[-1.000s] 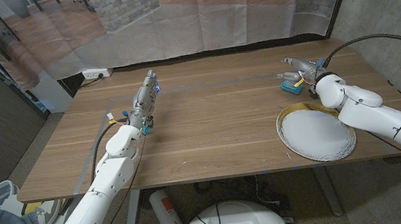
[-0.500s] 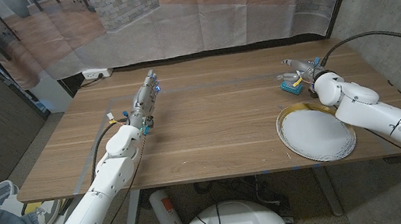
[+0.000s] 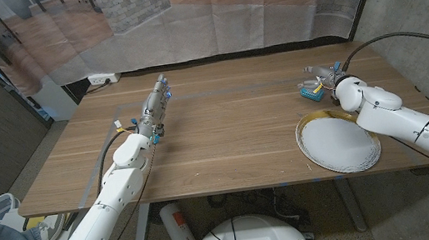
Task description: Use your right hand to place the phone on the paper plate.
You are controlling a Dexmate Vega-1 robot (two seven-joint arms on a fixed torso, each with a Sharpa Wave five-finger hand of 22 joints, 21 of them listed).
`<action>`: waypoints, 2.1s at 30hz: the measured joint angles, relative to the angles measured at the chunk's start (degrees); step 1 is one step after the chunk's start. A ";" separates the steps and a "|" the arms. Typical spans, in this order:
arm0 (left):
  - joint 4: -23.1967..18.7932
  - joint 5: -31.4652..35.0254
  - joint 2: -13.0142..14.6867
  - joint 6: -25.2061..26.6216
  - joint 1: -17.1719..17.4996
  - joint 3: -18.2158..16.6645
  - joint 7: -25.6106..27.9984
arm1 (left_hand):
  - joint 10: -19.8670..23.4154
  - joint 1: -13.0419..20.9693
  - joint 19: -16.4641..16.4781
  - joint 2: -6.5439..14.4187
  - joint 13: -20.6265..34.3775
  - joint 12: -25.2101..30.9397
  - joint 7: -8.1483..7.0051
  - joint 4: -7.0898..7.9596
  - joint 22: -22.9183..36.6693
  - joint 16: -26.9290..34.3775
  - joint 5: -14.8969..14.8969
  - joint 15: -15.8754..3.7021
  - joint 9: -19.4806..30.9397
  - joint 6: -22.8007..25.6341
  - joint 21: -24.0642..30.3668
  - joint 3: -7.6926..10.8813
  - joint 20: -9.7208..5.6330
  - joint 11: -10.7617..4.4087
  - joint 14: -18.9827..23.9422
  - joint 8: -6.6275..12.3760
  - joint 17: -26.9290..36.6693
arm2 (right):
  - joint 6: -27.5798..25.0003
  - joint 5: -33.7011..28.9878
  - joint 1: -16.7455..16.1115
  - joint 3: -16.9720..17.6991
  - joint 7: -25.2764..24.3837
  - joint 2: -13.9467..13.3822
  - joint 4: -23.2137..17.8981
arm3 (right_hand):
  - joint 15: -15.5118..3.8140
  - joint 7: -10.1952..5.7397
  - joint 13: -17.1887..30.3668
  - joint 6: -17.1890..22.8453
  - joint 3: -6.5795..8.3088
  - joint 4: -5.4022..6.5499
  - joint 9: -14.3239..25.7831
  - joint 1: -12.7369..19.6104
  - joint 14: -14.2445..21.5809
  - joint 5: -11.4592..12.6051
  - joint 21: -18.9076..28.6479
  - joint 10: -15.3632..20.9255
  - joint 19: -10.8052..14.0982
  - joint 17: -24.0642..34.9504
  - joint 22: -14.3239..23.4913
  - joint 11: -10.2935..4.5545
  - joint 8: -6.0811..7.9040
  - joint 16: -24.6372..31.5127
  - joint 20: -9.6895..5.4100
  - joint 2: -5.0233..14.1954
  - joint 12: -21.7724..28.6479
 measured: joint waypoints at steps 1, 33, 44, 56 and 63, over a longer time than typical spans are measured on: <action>0.00 0.00 0.01 0.00 0.03 -0.02 0.03 | 0.00 0.00 -0.05 0.00 0.00 0.00 0.00 0.00 0.00 0.00 0.00 0.00 0.00 0.00 0.00 0.00 0.05 0.00 0.00 0.00 0.00 | -0.20 -0.14 0.19 -0.20 0.26 -0.02 0.05 | 0.00 0.00 0.00 0.00 0.00 0.00 0.00 0.00 0.00 0.00 0.00 0.00 0.00 0.00 0.00 0.00 0.00 0.00 0.00 0.00 0.00; -1.03 -0.04 0.33 0.09 0.93 -0.15 0.94 | 0.00 0.22 -0.18 0.23 0.00 0.00 -0.32 -0.24 -0.01 0.00 -0.49 -0.01 0.00 0.31 0.00 -0.24 0.63 -0.01 -0.01 0.00 0.16 | -2.85 -1.29 3.41 -3.13 4.11 0.21 3.01 | -0.72 0.31 -0.01 -0.97 0.24 0.24 0.27 1.74 1.32 0.00 0.44 -0.24 4.71 0.00 -0.01 0.21 0.00 0.00 -0.01 -0.68 0.00; -1.46 -0.09 0.56 0.42 1.15 -0.24 1.22 | 0.00 0.22 -0.41 0.22 0.00 0.00 -0.32 0.00 -0.01 0.00 -0.48 -0.01 -0.01 0.31 0.00 -0.49 0.86 -0.01 -0.01 0.00 0.15 | -4.03 -2.06 5.11 -4.71 6.09 0.69 4.36 | -0.81 0.51 -0.01 -1.16 0.24 0.24 0.26 2.33 2.04 0.00 0.44 0.37 5.42 0.00 -0.01 0.24 0.00 0.00 -0.10 -0.67 0.00; -2.07 -0.10 0.72 0.53 1.52 -0.30 1.61 | 0.00 -0.08 -0.50 0.53 0.00 0.00 -0.32 0.00 -0.02 0.00 -0.48 -0.01 -0.01 0.31 0.00 -0.49 0.95 -0.01 -0.01 0.00 0.14 | -4.63 -2.95 6.29 -5.93 7.54 0.92 5.41 | -1.77 0.52 0.28 -1.16 0.47 0.47 0.26 3.18 3.75 0.00 0.44 1.83 7.26 0.30 -0.02 0.19 0.00 0.43 -0.31 -0.89 0.88; -2.34 -0.09 0.73 0.57 1.64 -0.28 1.79 | -0.01 0.15 -0.50 0.76 0.00 0.00 -0.32 0.00 -0.02 0.00 -0.48 -0.01 -0.01 0.31 0.00 -0.49 0.94 -0.01 -0.01 0.00 0.14 | -4.65 -3.08 6.61 -6.20 7.83 1.04 5.88 | -2.04 0.46 0.28 -0.58 0.64 0.64 0.26 3.50 5.11 0.00 0.44 2.75 8.29 0.29 -0.02 -0.11 0.00 0.43 -0.52 -0.57 1.26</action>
